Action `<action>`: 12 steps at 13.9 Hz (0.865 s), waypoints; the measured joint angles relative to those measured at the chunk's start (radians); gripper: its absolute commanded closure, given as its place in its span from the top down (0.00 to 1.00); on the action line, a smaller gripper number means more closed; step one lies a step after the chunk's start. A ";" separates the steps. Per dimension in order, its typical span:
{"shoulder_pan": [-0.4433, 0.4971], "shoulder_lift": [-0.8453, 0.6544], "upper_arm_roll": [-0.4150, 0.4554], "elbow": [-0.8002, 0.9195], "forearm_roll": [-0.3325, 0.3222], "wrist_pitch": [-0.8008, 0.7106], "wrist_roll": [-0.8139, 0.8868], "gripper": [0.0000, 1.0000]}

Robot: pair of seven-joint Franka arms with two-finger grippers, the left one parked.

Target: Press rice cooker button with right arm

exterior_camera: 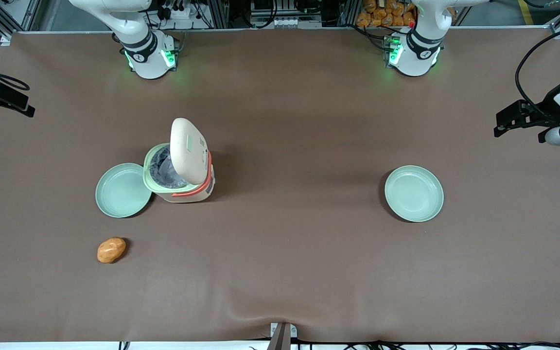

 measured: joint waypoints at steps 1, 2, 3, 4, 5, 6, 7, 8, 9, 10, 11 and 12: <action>0.000 -0.003 0.000 -0.002 0.000 0.000 0.000 1.00; 0.000 -0.006 0.000 -0.003 0.000 0.000 0.000 1.00; 0.000 -0.008 0.000 -0.004 0.000 -0.001 0.001 1.00; 0.000 -0.009 0.000 -0.004 0.000 -0.001 0.001 1.00; 0.000 -0.009 0.000 -0.005 0.000 -0.001 0.001 1.00; 0.000 -0.009 0.000 -0.006 0.000 -0.001 0.001 1.00; 0.000 -0.009 0.000 -0.006 0.000 -0.001 0.001 1.00; 0.000 -0.009 0.000 -0.007 0.000 -0.002 0.001 1.00; 0.000 -0.009 0.000 -0.007 0.000 -0.002 0.001 1.00; 0.000 -0.009 0.000 -0.007 0.000 -0.002 0.001 1.00; 0.000 -0.009 0.000 -0.007 0.000 -0.002 0.001 1.00; 0.000 -0.009 0.000 -0.008 0.000 -0.002 0.001 1.00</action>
